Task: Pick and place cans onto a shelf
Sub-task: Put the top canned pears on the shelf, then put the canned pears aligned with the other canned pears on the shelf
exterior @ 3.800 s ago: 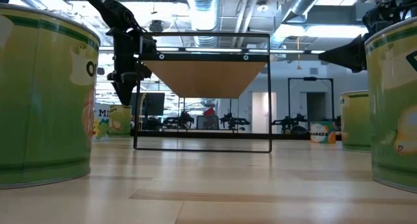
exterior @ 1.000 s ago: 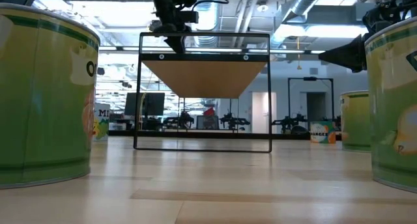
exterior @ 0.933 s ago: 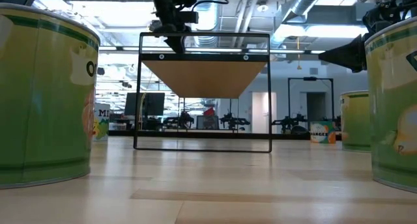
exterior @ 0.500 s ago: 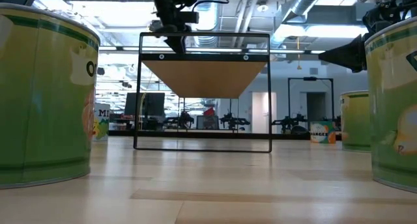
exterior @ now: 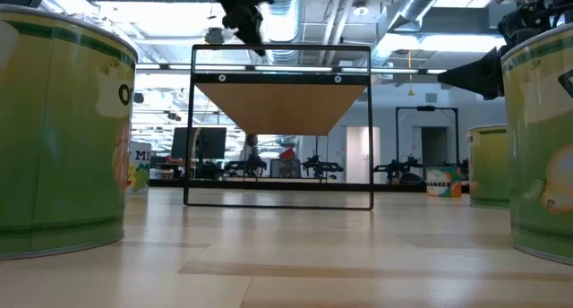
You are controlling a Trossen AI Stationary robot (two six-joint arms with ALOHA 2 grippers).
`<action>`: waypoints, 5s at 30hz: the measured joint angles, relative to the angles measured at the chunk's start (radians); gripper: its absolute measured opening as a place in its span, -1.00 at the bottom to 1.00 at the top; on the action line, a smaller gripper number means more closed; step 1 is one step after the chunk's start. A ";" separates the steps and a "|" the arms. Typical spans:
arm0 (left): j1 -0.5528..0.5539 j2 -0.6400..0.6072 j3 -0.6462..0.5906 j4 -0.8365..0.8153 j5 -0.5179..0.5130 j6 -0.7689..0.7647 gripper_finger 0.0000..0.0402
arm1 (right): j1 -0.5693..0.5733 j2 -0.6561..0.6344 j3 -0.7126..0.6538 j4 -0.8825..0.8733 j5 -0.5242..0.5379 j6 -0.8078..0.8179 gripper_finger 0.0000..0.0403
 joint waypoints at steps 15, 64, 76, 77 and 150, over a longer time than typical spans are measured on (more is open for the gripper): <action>0.088 -0.457 -0.739 0.579 0.023 -0.247 -1.00 | 0.000 0.000 0.000 0.000 0.000 0.000 -0.84; 0.157 -0.307 -1.338 1.627 0.068 -0.791 -1.00 | 0.000 0.000 0.000 0.000 0.000 0.000 -0.84; 0.154 -0.307 -1.338 1.619 0.079 -0.763 -1.00 | 0.000 0.000 0.000 0.000 0.000 0.000 -0.84; 0.154 -0.307 -1.338 1.620 0.079 -0.746 -1.00 | 0.000 0.000 0.000 0.000 0.000 0.000 -0.84; -0.025 -0.354 -1.747 2.421 0.465 -0.732 -1.00 | 0.294 0.429 0.194 0.093 0.002 0.341 -0.92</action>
